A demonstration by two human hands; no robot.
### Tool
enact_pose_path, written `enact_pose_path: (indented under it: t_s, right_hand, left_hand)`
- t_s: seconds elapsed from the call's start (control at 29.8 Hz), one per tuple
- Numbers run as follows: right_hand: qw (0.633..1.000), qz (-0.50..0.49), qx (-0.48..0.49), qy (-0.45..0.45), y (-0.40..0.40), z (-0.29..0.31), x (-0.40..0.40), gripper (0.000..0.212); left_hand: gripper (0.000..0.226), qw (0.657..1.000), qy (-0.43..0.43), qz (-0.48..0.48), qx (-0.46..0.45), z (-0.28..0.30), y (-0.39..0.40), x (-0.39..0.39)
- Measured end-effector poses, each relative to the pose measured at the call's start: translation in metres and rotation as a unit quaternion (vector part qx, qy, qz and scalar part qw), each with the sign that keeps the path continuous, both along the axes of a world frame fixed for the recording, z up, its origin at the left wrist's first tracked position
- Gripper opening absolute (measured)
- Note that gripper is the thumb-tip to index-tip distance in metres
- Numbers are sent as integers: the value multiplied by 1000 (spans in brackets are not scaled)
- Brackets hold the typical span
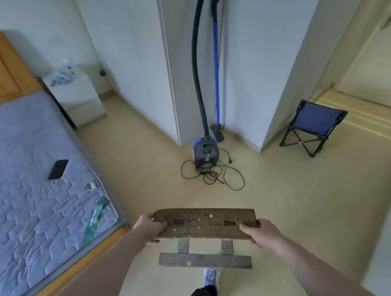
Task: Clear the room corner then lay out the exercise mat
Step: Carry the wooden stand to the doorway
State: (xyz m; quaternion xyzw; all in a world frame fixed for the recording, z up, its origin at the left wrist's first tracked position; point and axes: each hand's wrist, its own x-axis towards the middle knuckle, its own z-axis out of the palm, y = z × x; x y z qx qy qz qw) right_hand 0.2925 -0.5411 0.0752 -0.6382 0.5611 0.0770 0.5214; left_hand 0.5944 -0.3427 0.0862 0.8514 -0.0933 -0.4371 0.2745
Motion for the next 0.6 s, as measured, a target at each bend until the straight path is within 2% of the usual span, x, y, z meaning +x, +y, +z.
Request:
enact_pose_path:
  t_s: [0.2, 0.37, 0.6]
  right_hand:
    - [996, -83, -12, 25, -91, 1, -25, 28]
    - [986, -164, -21, 22, -182, 8, -59, 33]
    - [966, -256, -12, 12, -271, 6, -119, 39]
  left_hand:
    - [58, 995, 17, -93, 0, -14, -142, -3]
    - [62, 987, 43, -156, -6, -17, -284, -15]
    - [63, 972, 68, -223, -25, -1, -436, -63]
